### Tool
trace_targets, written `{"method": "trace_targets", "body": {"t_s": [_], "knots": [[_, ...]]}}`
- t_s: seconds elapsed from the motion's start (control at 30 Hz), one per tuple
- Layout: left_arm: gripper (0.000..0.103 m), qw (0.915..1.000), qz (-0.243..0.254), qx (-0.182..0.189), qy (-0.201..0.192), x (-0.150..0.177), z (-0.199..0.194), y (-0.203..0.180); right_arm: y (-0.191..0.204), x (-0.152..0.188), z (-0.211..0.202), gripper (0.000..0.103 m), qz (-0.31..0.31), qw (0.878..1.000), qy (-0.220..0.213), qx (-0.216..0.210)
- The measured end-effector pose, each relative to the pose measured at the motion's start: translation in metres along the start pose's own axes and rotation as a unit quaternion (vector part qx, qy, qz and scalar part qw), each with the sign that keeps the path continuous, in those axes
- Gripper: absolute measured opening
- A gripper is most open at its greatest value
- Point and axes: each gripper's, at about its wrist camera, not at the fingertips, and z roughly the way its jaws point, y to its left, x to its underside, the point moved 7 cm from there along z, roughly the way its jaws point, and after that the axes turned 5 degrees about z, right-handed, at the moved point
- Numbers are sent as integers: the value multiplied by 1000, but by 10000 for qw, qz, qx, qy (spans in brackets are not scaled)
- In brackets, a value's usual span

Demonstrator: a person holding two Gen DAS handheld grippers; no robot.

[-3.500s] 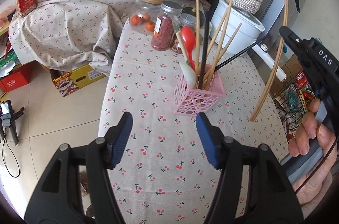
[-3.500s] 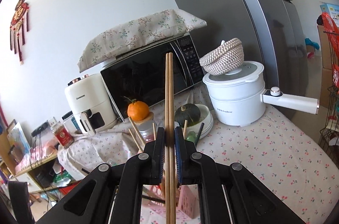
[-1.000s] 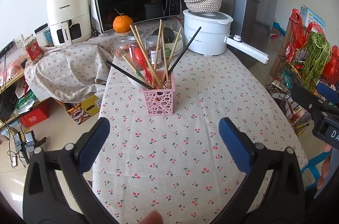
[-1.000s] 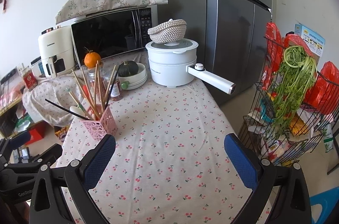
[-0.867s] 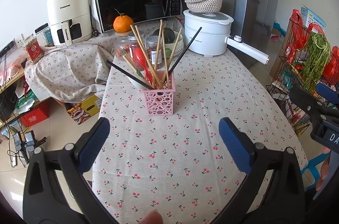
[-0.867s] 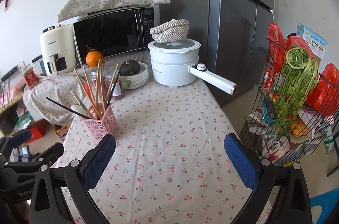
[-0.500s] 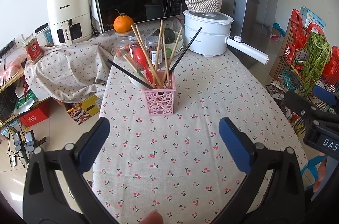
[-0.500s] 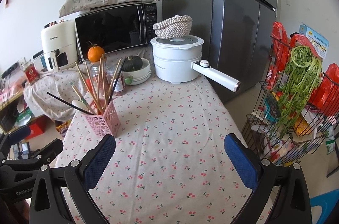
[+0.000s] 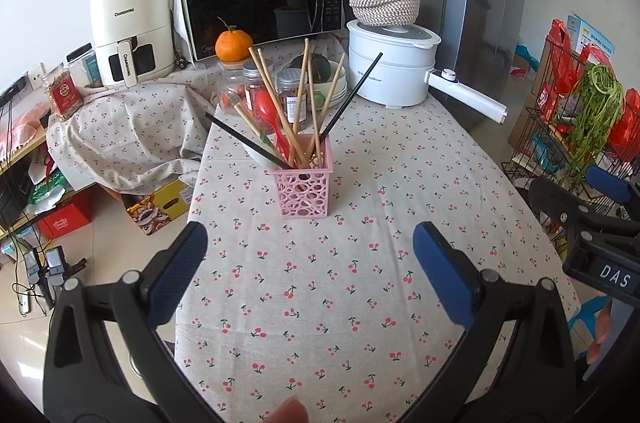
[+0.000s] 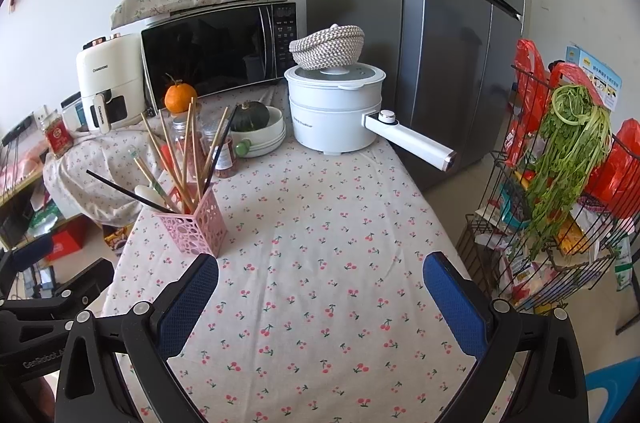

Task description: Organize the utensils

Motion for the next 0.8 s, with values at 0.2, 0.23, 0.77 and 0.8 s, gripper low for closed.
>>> {"method": "trace_targets", "body": {"t_s": [0.2,0.23,0.77,0.8], "knots": [[102,10000,-1,-6,-1,0,0,0,0,0,0,103,5,10000,0,4],[102,10000,-1,-2,-1,0,0,0,0,0,0,103,7,10000,-1,3],[102,10000,-7,0,-6,0,0,-2,0,0,0,103,4,10000,11,-2],[102,10000,-6,1,-6,0,-1,-2,-1,1,1,103,2,10000,17,-8]]}}
